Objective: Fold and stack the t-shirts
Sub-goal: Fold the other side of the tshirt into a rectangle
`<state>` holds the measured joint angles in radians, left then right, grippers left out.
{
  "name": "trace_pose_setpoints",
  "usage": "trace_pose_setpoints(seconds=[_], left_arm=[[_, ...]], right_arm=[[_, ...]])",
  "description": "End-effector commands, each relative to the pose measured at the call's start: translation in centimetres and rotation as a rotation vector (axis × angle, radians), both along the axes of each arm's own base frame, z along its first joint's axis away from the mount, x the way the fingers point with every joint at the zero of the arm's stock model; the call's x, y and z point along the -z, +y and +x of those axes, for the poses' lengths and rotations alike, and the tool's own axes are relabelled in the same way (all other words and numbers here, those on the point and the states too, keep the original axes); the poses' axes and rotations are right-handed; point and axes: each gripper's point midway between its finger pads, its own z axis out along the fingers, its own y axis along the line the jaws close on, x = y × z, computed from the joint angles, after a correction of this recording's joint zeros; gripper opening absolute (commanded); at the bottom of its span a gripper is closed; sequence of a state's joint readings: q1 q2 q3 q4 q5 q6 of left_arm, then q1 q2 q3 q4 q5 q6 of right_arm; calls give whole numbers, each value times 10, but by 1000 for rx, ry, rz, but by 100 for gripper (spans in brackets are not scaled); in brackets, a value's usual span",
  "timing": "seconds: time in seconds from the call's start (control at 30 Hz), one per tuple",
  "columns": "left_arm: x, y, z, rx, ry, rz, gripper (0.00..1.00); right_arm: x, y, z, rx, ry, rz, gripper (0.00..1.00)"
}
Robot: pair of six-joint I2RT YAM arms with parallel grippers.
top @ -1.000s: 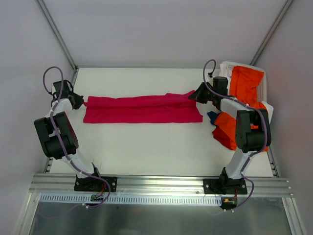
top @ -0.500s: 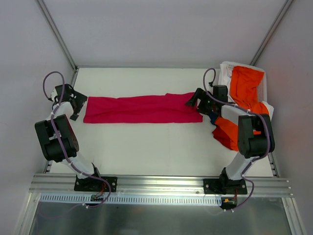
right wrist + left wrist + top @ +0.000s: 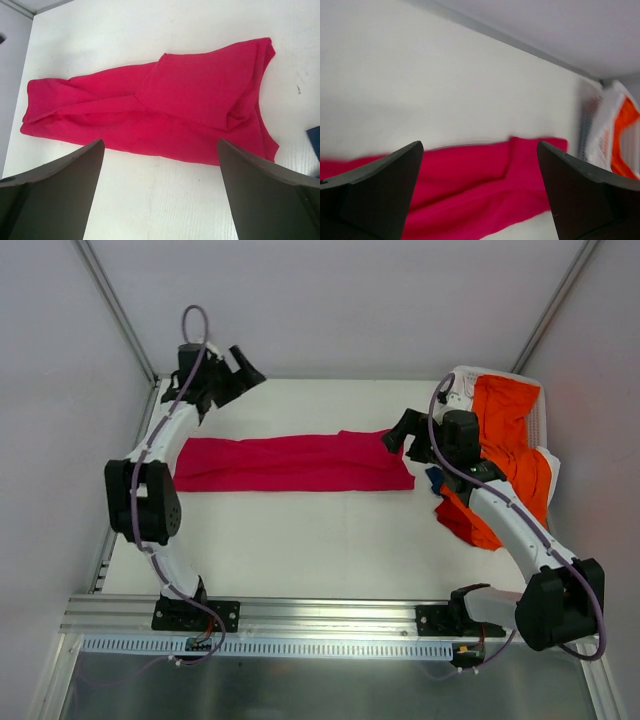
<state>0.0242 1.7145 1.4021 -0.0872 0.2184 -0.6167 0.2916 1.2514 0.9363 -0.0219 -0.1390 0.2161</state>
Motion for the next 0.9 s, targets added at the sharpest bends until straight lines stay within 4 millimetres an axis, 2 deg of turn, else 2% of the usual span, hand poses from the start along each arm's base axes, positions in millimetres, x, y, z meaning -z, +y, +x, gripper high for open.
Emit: trace_pose_setpoints(seconds=[0.0, 0.03, 0.1, 0.13, 0.17, 0.2, 0.23, 0.4, 0.53, 0.63, 0.77, 0.87], left_arm=[[-1, -128, 6, 519, -59, -25, 99], [8, -150, 21, 590, -49, -48, 99], [21, -200, 10, 756, -9, -111, 99], [34, -219, 20, 810, -1, -133, 99], [40, -232, 19, 849, 15, -154, 99], [30, -255, 14, 914, 4, -169, 99], [59, -267, 14, 938, 56, -183, 99], [88, -312, 5, 1032, 99, -243, 99], [104, -328, -1, 1054, 123, -247, 99], [117, -331, -5, 1059, 149, -248, 99], [141, -330, -13, 1059, 202, -245, 99], [149, -327, -18, 1052, 202, -187, 96]], right_arm=[[-2, -11, -12, 31, -1, -49, 99], [3, -13, -17, 33, 7, -54, 99], [-1, -16, -24, 39, -14, -53, 99], [6, -18, -30, 45, -4, -61, 99], [7, -20, -34, 47, -5, -62, 99], [4, -22, -38, 48, -17, -63, 99], [11, -25, -42, 58, -7, -75, 99], [18, -32, -53, 68, -3, -89, 99], [20, -34, -58, 70, 0, -91, 99], [18, -35, -60, 74, -5, -91, 99], [18, -38, -62, 80, -5, -104, 100], [16, -38, -64, 76, -13, -103, 99]])
